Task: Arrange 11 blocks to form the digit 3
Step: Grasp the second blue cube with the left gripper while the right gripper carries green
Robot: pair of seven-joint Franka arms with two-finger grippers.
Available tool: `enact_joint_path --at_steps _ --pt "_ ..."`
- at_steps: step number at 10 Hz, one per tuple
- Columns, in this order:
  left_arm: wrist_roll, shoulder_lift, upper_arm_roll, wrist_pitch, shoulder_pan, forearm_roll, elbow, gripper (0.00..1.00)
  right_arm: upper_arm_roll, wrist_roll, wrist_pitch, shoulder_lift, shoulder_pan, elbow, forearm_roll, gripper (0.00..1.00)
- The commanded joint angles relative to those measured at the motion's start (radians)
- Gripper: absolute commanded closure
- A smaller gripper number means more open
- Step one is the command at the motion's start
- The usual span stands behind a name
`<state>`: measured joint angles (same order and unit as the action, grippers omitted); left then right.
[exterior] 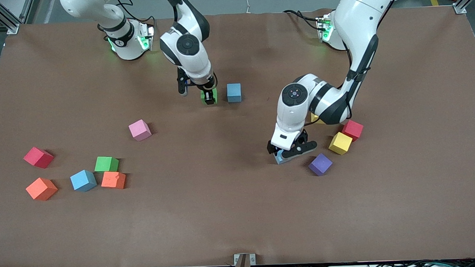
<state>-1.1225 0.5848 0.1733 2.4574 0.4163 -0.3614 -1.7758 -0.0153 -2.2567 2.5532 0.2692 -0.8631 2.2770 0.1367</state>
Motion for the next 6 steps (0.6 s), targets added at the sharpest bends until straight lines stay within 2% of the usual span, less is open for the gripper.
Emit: enact_joint_path --at_steps 1,3,4,5,6 --pt "0.006 0.052 0.005 0.02 -0.019 -0.013 0.033 0.0 0.008 -0.026 -0.011 0.06 -0.031 -0.053 -0.003 0.99" --pt "-0.008 0.084 0.005 0.047 -0.014 -0.016 0.03 0.0 0.008 -0.038 -0.01 0.085 -0.042 -0.06 -0.003 0.99" --pt "-0.017 0.092 0.006 0.055 -0.017 -0.005 0.027 0.1 0.008 -0.047 -0.004 0.088 -0.05 -0.06 -0.002 0.99" --pt "-0.022 0.084 0.011 0.054 -0.034 0.025 0.029 0.48 0.006 -0.047 -0.005 0.088 -0.05 -0.06 0.0 0.99" --pt "-0.025 0.075 0.014 0.051 -0.043 0.06 0.032 0.73 0.006 -0.056 -0.008 0.09 -0.054 -0.06 0.0 0.99"
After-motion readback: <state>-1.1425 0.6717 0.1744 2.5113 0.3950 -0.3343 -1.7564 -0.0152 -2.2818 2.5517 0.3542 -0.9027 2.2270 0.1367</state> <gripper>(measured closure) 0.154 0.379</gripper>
